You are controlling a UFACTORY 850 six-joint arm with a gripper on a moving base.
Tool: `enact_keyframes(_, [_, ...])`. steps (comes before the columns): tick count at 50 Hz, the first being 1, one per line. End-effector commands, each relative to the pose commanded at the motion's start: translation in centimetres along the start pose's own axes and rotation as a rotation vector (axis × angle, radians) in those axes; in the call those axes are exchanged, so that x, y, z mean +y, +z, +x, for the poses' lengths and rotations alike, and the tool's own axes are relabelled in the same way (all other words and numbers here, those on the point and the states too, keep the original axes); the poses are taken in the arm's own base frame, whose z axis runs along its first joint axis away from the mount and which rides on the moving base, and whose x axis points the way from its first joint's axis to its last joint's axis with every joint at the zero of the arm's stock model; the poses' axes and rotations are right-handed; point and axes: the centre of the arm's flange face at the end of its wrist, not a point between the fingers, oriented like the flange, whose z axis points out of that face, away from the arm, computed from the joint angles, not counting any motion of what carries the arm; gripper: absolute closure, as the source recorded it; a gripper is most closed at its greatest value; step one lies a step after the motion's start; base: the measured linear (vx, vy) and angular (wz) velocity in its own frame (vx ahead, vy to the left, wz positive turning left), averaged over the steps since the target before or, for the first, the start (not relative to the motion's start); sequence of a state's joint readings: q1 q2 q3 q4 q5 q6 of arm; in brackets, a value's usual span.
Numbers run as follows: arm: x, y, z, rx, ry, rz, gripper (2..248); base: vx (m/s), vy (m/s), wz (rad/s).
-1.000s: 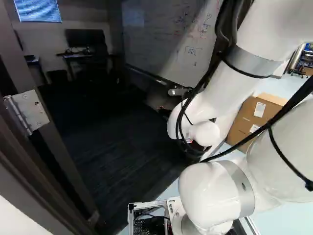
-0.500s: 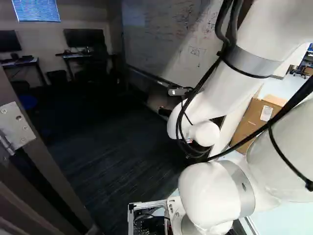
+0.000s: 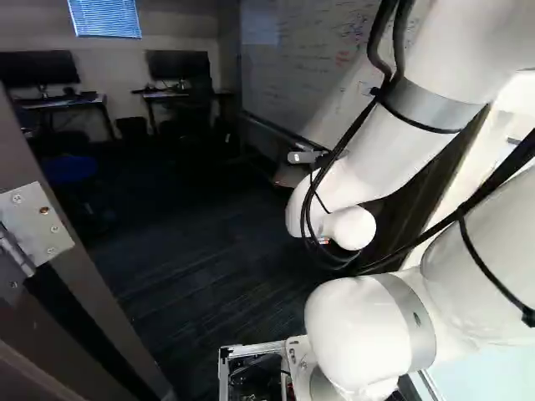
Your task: Open the door and move inside
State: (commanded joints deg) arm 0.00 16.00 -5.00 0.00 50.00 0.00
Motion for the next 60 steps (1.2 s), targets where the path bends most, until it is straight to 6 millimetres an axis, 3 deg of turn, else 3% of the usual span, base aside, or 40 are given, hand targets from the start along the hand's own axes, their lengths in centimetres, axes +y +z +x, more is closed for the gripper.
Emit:
enact_keyframes(41, [0.00,0.00,0.00,0.000,0.000,0.000,3,0.142,0.060,0.303])
enact_keyframes(60, [0.00,0.00,0.00,0.000,0.000,0.000,3,0.127,0.007,0.004])
